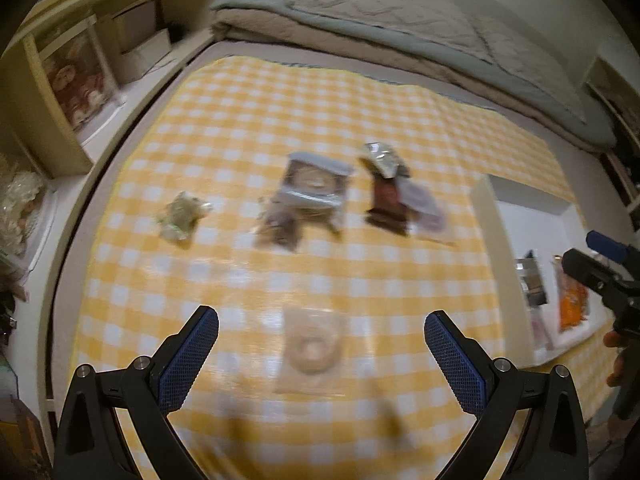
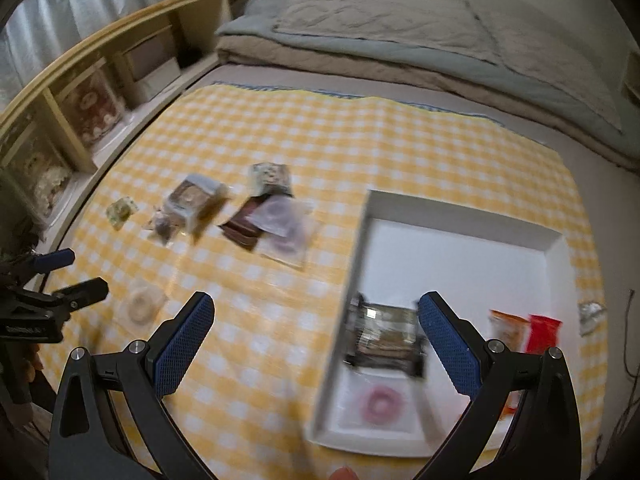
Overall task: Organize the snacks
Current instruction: 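Move both tools back over the remaining snacks, then grasp the clear ring cookie packet with the left tool while the right tool grasps the purple ring packet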
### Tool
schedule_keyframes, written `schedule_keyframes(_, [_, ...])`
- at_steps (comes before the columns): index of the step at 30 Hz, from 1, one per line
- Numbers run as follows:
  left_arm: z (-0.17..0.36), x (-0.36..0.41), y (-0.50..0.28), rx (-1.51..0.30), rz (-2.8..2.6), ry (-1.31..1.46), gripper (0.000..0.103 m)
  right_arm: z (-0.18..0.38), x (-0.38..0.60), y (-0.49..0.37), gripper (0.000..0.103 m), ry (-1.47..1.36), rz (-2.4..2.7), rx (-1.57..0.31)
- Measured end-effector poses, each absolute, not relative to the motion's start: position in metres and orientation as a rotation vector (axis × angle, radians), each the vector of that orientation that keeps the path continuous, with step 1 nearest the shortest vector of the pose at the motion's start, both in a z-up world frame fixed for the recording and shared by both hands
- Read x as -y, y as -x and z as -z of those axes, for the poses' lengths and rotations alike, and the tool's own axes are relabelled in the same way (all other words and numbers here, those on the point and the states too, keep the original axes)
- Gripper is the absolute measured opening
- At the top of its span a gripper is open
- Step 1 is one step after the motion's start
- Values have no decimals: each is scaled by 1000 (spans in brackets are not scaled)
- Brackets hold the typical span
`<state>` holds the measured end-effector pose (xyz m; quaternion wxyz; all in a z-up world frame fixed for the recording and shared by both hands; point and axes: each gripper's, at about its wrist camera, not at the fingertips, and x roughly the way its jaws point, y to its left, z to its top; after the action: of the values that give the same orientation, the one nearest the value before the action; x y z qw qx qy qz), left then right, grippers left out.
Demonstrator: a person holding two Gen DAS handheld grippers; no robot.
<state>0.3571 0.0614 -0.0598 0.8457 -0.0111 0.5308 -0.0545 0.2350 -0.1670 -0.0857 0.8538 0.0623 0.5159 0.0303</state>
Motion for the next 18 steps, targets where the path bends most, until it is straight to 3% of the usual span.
schedule_keyframes(18, [127,-34,-372,-1157,232,-306,103,169,143,-345,103,-481,17,-1264])
